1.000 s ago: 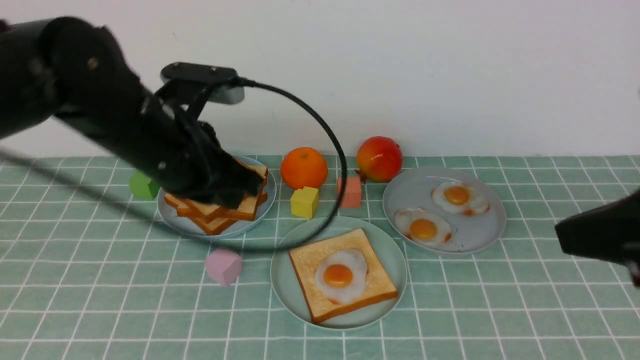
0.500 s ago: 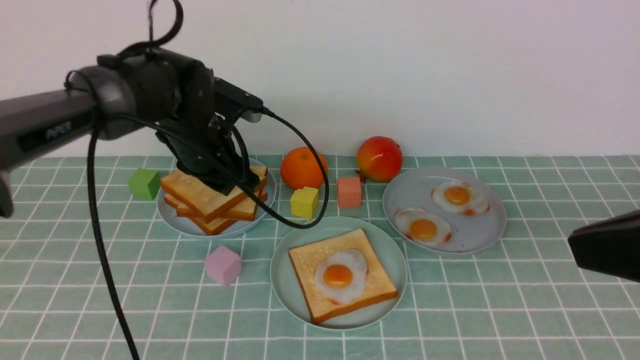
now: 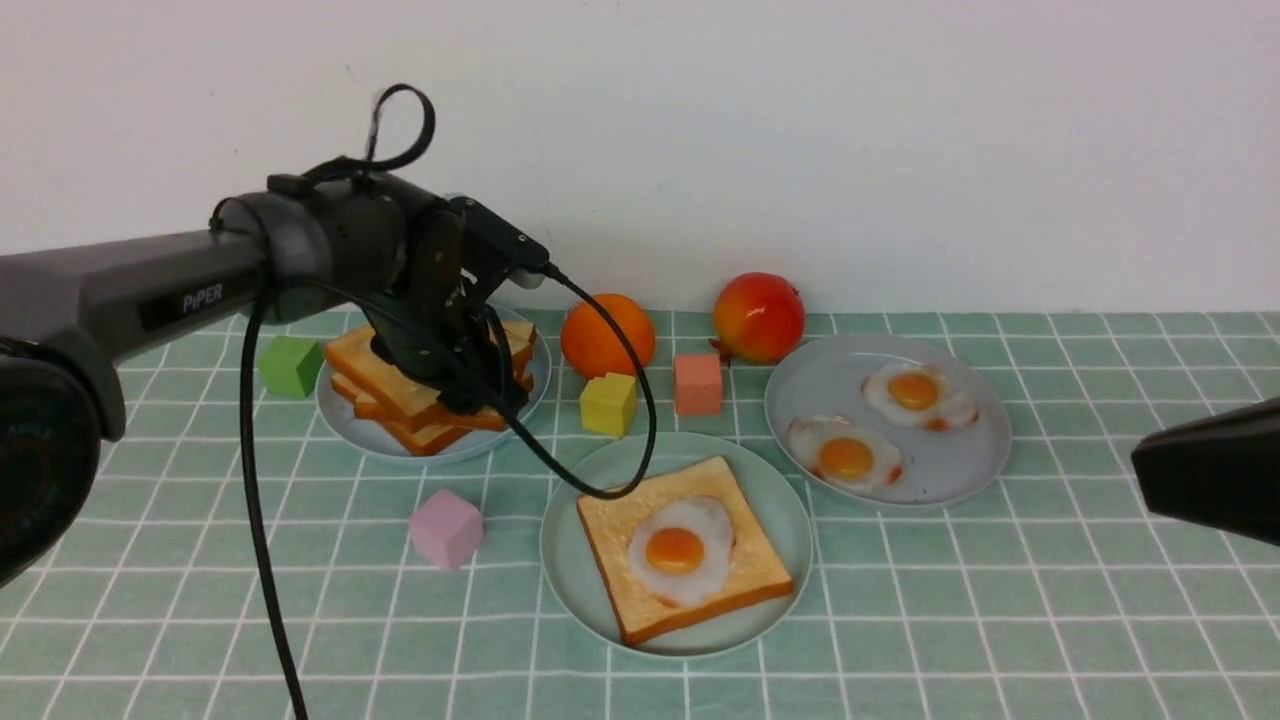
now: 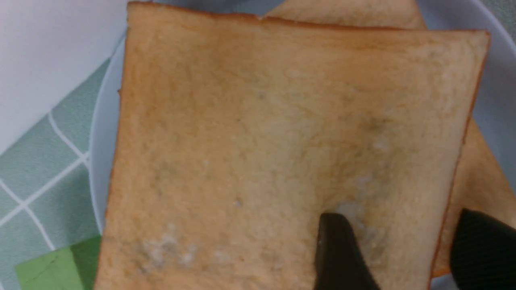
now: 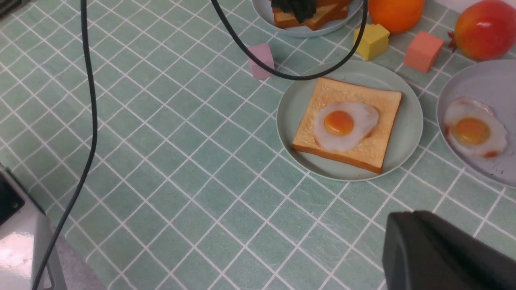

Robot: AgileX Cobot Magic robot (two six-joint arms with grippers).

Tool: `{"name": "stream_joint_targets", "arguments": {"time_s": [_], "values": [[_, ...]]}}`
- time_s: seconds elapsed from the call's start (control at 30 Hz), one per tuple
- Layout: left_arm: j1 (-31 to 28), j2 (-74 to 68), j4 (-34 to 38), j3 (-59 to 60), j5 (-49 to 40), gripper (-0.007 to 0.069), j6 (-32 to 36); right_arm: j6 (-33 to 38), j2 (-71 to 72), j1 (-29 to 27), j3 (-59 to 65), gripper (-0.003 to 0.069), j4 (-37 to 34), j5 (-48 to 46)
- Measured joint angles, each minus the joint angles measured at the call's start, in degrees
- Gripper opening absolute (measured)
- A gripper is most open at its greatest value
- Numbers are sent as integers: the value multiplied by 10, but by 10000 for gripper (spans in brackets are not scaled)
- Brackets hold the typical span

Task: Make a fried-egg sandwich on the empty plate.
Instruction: Use the left arm to grab a slice of bread, then use the left arm to place a slice of bread on the fried egg in the middle

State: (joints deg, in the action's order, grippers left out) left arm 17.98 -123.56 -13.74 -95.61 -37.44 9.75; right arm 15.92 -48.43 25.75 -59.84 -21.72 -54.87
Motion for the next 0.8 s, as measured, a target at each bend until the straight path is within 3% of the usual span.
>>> {"name": "stream_joint_targets", "arguments": {"time_s": [0.2,0.4,0.57,0.73,0.8], "values": [[2,-1,-2,-3,-11,146,5,0,0,0,0,5,-4,-1],[3,25,0,-1,-31,133,6,0,0,0,0,5,-6,-2],[20,113,6,8,-88,108,-33,0,0,0,0,5,-4,-10],[99,192,6,58,-111,108,-47,0,6,0,0,5,12,-28],[170,219,11,103,-108,108,-42,-9,21,0,0,5,36,-40]]}}
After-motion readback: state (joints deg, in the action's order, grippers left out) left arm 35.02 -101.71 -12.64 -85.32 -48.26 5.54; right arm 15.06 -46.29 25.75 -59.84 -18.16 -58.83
